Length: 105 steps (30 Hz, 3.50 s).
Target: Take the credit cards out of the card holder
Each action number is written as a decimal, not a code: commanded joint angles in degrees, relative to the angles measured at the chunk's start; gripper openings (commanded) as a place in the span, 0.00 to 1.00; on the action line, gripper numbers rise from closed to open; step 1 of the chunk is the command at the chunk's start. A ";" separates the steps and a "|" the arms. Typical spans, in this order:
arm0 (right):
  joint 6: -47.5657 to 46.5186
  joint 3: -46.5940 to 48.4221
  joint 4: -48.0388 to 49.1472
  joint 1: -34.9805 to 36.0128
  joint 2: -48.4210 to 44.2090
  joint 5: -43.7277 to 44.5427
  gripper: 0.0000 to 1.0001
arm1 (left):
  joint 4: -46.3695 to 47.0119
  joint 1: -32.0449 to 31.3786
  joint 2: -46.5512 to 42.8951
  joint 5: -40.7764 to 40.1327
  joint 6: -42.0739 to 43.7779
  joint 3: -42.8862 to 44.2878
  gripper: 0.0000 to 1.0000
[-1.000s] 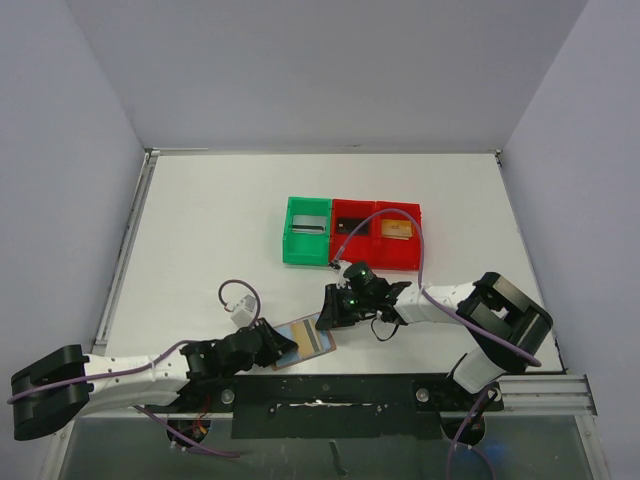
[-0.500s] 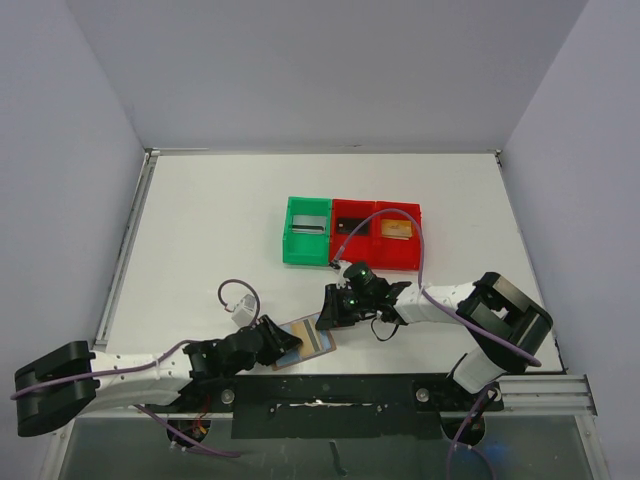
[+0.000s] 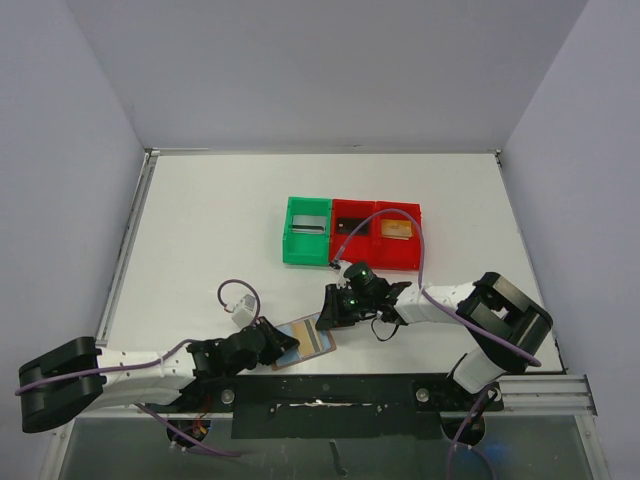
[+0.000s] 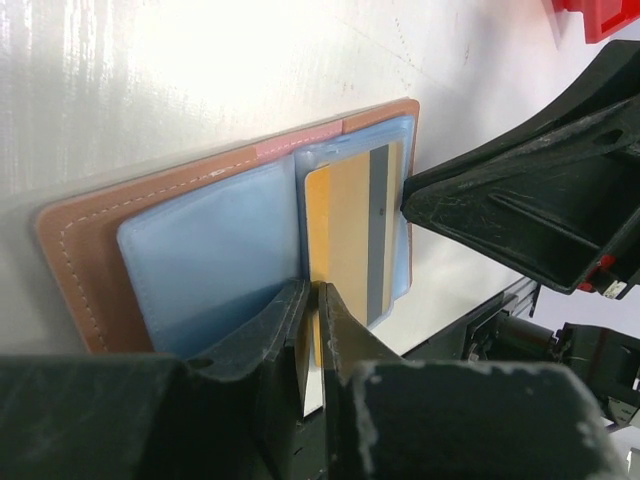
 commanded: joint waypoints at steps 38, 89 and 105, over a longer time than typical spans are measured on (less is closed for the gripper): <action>-3.75 3.60 -3.93 0.92 -8.49 2.72 0.36 | -19.74 0.51 -10.82 -2.30 3.01 2.87 0.00; 4.60 -5.45 5.66 1.59 0.53 4.92 0.28 | -25.25 0.56 -16.36 -3.72 0.81 4.86 0.00; 0.19 0.16 -4.60 -9.21 -22.40 7.33 0.58 | -31.63 4.97 -15.95 0.11 19.58 22.58 0.00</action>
